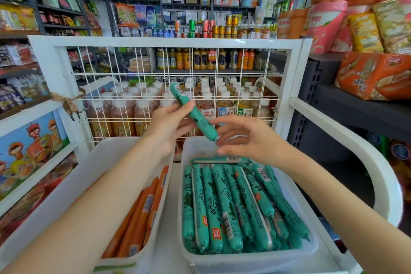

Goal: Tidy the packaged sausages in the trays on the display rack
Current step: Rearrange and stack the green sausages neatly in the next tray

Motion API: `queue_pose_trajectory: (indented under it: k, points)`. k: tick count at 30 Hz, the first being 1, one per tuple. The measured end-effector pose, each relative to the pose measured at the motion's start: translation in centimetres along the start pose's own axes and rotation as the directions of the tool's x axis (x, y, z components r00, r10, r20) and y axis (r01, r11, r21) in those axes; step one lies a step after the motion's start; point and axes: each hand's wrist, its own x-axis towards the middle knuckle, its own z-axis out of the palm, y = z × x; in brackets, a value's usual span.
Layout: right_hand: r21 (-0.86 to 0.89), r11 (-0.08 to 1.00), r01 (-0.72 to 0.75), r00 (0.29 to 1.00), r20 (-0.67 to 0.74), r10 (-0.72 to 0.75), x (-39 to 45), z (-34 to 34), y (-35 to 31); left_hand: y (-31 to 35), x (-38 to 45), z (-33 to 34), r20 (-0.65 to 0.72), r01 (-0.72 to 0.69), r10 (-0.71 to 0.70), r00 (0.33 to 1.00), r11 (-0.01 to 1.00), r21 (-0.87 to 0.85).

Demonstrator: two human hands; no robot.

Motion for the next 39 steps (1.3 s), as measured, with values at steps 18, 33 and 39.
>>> queue_pose_trajectory:
  k: [18, 33, 39]
  points:
    - [-0.003, 0.988, 0.153, 0.978, -0.140, -0.152, 0.1, 0.9, -0.3, 0.7, -0.1, 0.2, 0.055, -0.023, 0.024, 0.998, 0.999, -0.030]
    - [0.310, 0.951, 0.006, 0.945, -0.313, 0.096, 1.3, 0.7, 0.7, -1.5, 0.9, 1.4, -0.070, -0.063, 0.053, 0.996, 0.987, -0.146]
    - [0.346, 0.888, -0.302, 0.734, -0.511, 0.448, 2.4, -1.6, 5.7, -3.3, 1.0, -0.8, 0.293, -0.185, -0.056, 0.954, 0.660, 0.728]
